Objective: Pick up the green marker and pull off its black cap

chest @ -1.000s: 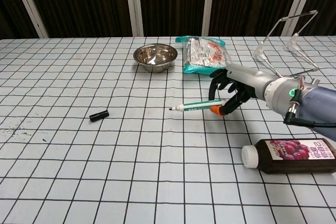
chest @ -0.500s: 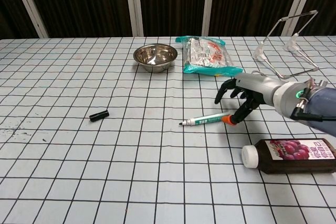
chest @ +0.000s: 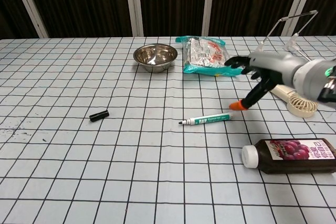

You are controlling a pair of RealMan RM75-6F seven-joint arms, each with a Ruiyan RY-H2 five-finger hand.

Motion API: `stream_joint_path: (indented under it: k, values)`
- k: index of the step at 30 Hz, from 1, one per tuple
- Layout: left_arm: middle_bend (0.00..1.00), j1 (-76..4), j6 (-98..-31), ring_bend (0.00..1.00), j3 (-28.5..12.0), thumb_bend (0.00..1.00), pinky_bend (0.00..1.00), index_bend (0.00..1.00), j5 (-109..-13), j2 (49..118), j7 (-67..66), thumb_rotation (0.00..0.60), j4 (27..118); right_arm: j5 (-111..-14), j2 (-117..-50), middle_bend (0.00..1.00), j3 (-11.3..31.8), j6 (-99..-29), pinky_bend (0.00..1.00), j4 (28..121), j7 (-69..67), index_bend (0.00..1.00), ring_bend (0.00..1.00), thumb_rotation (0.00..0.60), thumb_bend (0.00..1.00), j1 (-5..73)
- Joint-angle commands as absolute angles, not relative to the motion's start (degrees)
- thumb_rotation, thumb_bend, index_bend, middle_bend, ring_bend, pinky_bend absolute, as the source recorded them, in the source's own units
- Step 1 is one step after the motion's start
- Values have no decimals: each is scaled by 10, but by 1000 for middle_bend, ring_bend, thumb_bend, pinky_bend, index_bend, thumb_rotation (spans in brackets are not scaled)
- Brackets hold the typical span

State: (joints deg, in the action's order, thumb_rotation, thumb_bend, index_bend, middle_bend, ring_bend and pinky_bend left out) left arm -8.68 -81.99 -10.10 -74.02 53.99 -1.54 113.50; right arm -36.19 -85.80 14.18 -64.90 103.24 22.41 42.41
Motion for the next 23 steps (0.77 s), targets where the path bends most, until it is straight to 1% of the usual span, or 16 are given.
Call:
stream_joint_path:
  k: [1,5,7,14,15,16,19,21,23]
  values:
    - [0,-89,-820,0,-99,449,0,58,-736,549,-25,600,1126,-457,-790,14,153,-745,99,1089,190,170,89,600,256,368]
    - [0,-88,-822,0,-94,449,0,70,-739,559,-25,600,1116,-512,-744,14,131,-796,99,1093,186,228,98,600,256,325]
    - [0,-86,-824,0,-91,449,0,73,-743,563,-20,600,1111,-526,-720,14,118,-806,99,1088,183,230,100,600,256,305]
    - [0,-78,-828,0,-79,449,0,78,-758,567,-9,600,1098,-571,-665,14,92,-806,99,1068,108,230,100,600,256,247]
    - [0,-76,-829,0,-77,449,0,78,-759,567,-10,600,1097,-558,-663,14,142,-790,99,1112,149,230,100,600,256,297]
    - [0,-75,-831,0,-76,449,0,79,-760,567,-10,600,1096,-514,-650,14,128,-799,99,1106,144,230,101,600,256,265]
    - [0,-72,-836,0,-74,449,0,83,-763,569,-9,600,1091,-585,-633,14,83,-817,99,1071,92,230,102,600,256,215]
    - [0,-70,-836,0,-73,449,0,84,-761,571,-7,600,1087,-621,-629,15,66,-830,99,1053,71,230,103,600,256,196]
    - [0,-70,-834,0,-72,449,0,84,-759,573,-3,600,1082,-639,-619,14,66,-834,99,1050,68,230,103,600,256,191]
